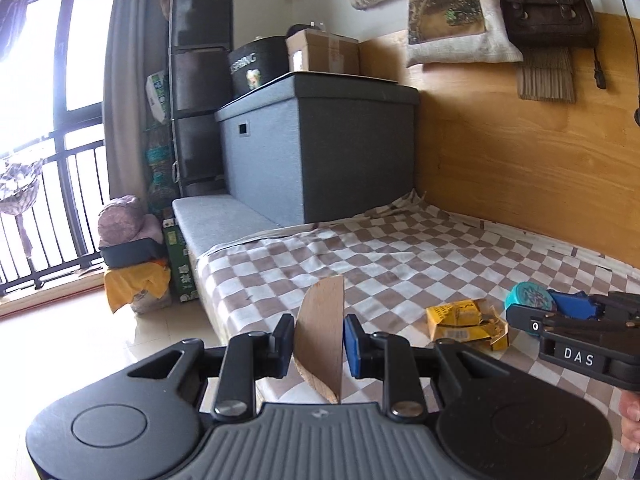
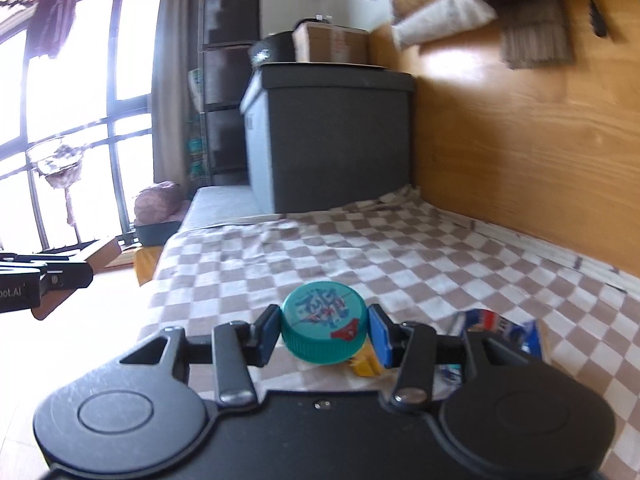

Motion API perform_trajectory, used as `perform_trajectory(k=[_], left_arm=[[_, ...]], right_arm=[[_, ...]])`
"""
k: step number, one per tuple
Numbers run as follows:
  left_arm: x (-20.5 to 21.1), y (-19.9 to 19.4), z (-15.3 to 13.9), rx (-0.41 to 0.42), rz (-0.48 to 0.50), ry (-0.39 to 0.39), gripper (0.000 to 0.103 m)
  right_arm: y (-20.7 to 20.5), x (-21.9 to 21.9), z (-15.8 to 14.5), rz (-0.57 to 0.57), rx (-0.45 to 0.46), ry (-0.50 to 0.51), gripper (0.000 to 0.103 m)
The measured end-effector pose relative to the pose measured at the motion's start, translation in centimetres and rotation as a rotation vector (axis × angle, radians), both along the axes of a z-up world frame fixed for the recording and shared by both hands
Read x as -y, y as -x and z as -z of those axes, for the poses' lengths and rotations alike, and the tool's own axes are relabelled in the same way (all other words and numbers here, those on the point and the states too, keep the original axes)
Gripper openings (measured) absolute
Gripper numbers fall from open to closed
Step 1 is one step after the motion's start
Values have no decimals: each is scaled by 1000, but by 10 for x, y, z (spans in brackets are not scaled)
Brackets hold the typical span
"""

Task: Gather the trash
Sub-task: 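Carry the wooden stick and teal cap in both tools over the wastebasket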

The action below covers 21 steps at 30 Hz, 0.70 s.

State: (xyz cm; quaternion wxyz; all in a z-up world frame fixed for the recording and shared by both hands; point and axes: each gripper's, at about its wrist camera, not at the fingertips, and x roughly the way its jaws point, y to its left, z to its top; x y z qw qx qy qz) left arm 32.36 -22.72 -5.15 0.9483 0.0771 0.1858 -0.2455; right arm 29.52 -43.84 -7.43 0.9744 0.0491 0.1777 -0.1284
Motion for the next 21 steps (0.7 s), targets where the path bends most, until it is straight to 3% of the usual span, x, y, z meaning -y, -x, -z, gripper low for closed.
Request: perform_trajectory(k=[21], left_arm=[[-158, 4, 29, -112, -239, 102, 28]], right_arm=[[-36, -155, -1, -284, -124, 37, 48]])
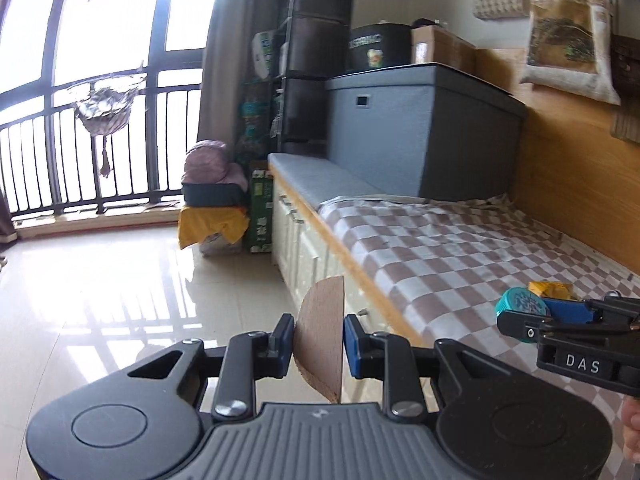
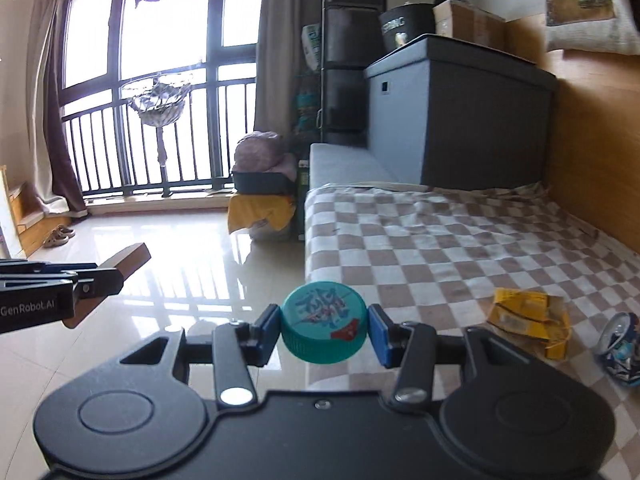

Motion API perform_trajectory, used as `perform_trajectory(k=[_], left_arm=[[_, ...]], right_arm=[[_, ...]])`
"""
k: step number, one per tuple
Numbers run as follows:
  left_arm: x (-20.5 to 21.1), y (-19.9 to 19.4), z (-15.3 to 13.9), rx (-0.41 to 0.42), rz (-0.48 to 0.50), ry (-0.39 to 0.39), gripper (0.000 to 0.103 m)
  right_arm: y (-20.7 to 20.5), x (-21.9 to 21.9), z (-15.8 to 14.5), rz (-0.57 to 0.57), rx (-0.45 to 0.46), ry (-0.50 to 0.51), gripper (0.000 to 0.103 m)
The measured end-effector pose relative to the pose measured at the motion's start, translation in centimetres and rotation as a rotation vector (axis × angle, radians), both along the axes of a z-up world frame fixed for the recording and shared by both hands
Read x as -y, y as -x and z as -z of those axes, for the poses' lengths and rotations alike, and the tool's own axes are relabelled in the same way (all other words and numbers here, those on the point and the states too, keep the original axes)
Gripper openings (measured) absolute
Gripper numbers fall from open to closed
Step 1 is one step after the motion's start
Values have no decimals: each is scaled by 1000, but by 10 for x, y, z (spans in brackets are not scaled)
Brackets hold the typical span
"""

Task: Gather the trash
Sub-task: 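Carry the wooden stick and teal cap in both tools over the wastebasket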

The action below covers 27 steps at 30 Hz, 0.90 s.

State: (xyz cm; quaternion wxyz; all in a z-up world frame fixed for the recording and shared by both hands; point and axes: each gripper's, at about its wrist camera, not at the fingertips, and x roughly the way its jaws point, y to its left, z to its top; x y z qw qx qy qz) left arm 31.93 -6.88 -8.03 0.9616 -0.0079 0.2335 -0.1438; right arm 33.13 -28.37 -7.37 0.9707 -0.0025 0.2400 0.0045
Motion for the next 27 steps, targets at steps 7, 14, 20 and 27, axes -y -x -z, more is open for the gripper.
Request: perform_trajectory(k=[7, 14, 20, 27], left_arm=[[-59, 2, 17, -58, -93, 34, 28], [-103, 1, 40, -118, -168, 88, 28], [-123, -2, 70, -187, -205, 100, 28], [-143, -8, 126, -318, -261, 131, 28]], right_arm=[[-12, -54, 11, -80, -62, 46, 48], [-20, -101, 21, -114, -110, 76, 48], [-32, -140, 42, -155, -178, 54, 48], [-49, -166, 90, -205, -307, 39, 48]])
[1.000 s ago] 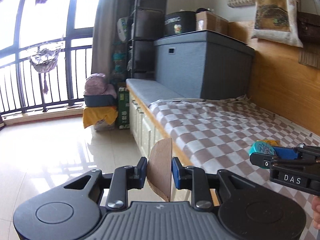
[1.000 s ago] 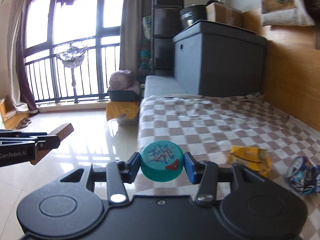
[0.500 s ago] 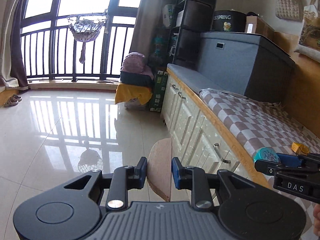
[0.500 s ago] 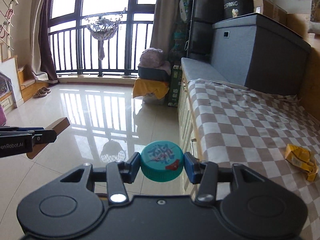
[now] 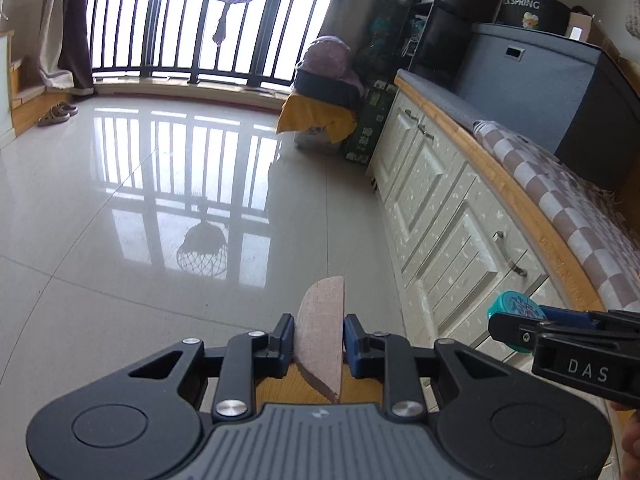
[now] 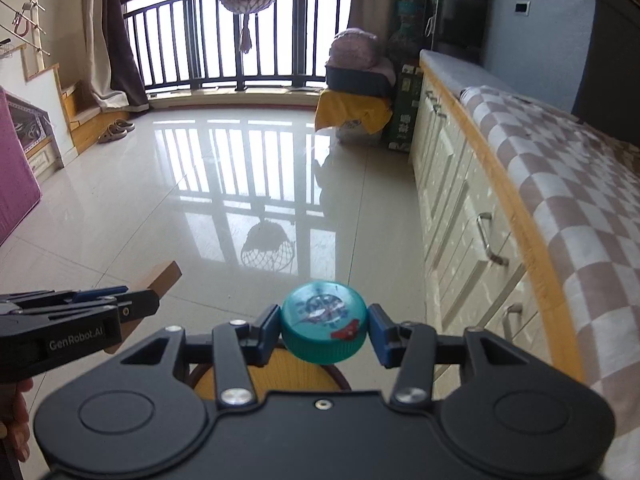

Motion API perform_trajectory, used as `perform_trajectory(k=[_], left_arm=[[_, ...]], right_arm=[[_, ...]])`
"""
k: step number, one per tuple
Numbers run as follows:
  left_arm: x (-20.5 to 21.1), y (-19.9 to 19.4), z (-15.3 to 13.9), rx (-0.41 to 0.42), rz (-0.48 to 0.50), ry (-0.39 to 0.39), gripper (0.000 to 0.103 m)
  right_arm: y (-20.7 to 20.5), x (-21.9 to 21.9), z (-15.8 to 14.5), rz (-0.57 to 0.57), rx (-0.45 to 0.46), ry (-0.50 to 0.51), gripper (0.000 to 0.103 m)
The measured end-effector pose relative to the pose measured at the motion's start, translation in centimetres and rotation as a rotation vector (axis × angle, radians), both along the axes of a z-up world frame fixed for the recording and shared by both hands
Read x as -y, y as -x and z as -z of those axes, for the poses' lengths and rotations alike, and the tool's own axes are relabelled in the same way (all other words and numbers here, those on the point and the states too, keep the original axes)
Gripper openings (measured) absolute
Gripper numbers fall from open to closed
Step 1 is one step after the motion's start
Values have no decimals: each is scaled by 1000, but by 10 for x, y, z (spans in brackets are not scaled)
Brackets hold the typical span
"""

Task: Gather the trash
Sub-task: 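Carry the wooden stick and teal cap in both tools over the wastebasket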

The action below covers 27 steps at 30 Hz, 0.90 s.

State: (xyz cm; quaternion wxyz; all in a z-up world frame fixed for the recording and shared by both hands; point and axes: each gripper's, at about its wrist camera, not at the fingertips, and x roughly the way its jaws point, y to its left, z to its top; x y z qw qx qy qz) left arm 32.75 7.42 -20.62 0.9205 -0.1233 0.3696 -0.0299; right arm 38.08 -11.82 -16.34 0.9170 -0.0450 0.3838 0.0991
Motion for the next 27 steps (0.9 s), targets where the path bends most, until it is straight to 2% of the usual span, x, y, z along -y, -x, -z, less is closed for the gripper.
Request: perform_trajectory(k=[10, 17, 20, 24, 27], left_arm=[[12, -26, 57, -156, 42, 42, 28], [21, -43, 92, -274, 90, 33, 28], [19, -43, 111, -349, 77, 23, 28], [12, -42, 132, -455, 56, 87, 27], [8, -38, 143, -505, 19, 88, 27]], right_arm=[[-26, 4, 76, 13, -222, -77, 48], [-37, 11, 114, 41, -349, -96, 48], [-40, 13, 124, 41, -391, -106, 48], [-40, 12, 138, 22, -463, -120, 48], [-40, 10, 150, 5, -512, -105, 48]])
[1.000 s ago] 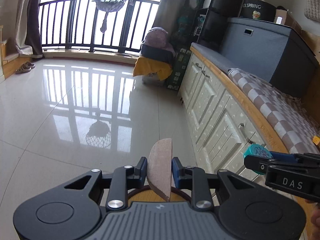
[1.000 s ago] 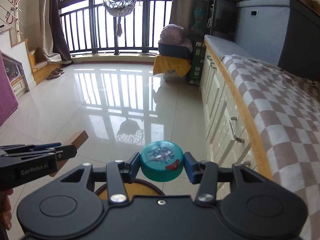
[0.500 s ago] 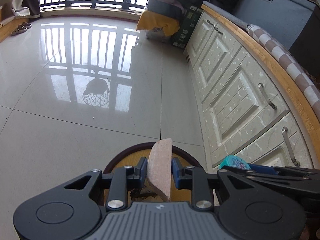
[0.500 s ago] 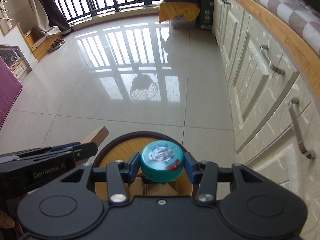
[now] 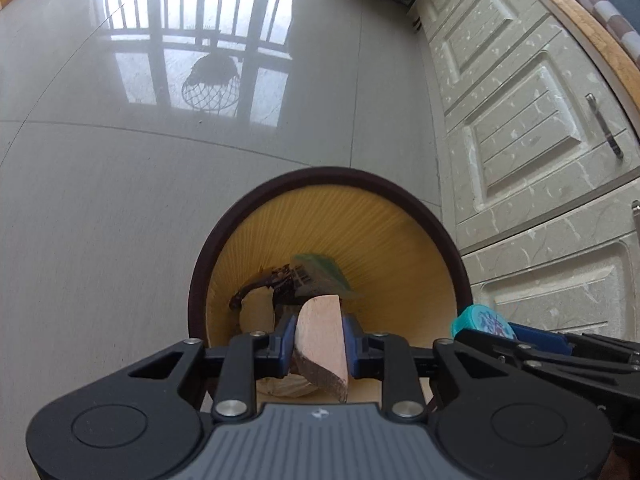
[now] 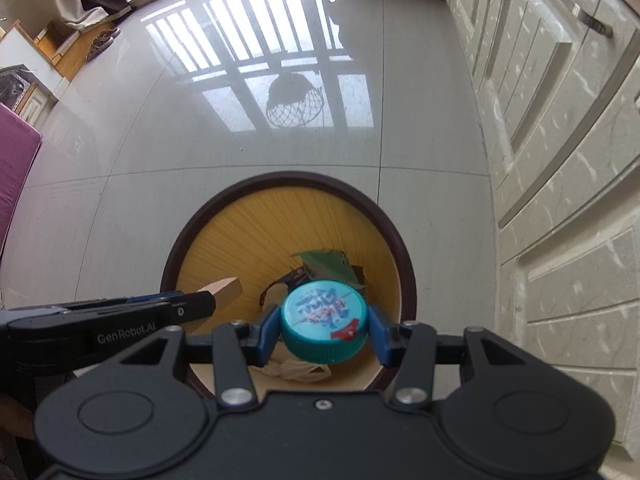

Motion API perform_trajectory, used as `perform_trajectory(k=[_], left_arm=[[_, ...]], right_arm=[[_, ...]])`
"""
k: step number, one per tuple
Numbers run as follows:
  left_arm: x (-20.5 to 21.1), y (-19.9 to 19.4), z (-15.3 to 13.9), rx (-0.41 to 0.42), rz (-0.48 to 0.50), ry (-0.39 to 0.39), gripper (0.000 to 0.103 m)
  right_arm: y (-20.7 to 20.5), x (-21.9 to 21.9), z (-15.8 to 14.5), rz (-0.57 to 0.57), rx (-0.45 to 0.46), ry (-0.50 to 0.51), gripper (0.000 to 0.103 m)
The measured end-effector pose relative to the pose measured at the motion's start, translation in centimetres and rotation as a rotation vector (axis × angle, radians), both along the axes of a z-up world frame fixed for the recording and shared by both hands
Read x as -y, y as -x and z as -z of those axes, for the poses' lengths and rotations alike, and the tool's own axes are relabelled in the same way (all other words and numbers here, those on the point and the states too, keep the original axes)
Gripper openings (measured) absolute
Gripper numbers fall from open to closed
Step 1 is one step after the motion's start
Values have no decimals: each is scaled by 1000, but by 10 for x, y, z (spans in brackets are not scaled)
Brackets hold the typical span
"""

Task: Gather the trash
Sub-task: 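Carry the wooden stick and teal cap in both tools over the wastebasket, then open the left tool over the wastebasket while the right tool opens too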

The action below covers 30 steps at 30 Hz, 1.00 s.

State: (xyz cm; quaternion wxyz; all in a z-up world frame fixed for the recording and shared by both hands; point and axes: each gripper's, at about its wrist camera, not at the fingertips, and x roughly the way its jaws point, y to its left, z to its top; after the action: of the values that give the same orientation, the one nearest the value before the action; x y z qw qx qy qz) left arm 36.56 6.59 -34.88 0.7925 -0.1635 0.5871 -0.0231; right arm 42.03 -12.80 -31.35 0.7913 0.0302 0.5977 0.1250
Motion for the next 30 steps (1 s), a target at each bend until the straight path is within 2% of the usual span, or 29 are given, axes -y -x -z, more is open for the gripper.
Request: perform_trajectory(k=[3, 11, 21, 29, 30], left_arm=[[-1, 2, 5, -25, -22, 35, 27], [-2, -4, 3, -10, -20, -71, 27], [-11, -3, 3, -21, -37, -125, 28], [-9, -3, 7, -57, -2, -140, 45], [-8, -3, 7, -60, 2, -146, 52]], right_arm=[[0, -2, 7, -23, -24, 11, 48], [-5, 0, 15, -30, -56, 14, 48], [-5, -2, 18, -46, -64, 6, 48], [-5, -5, 23, -70, -80, 18, 48], [-4, -6, 24, -78, -84, 20, 48]])
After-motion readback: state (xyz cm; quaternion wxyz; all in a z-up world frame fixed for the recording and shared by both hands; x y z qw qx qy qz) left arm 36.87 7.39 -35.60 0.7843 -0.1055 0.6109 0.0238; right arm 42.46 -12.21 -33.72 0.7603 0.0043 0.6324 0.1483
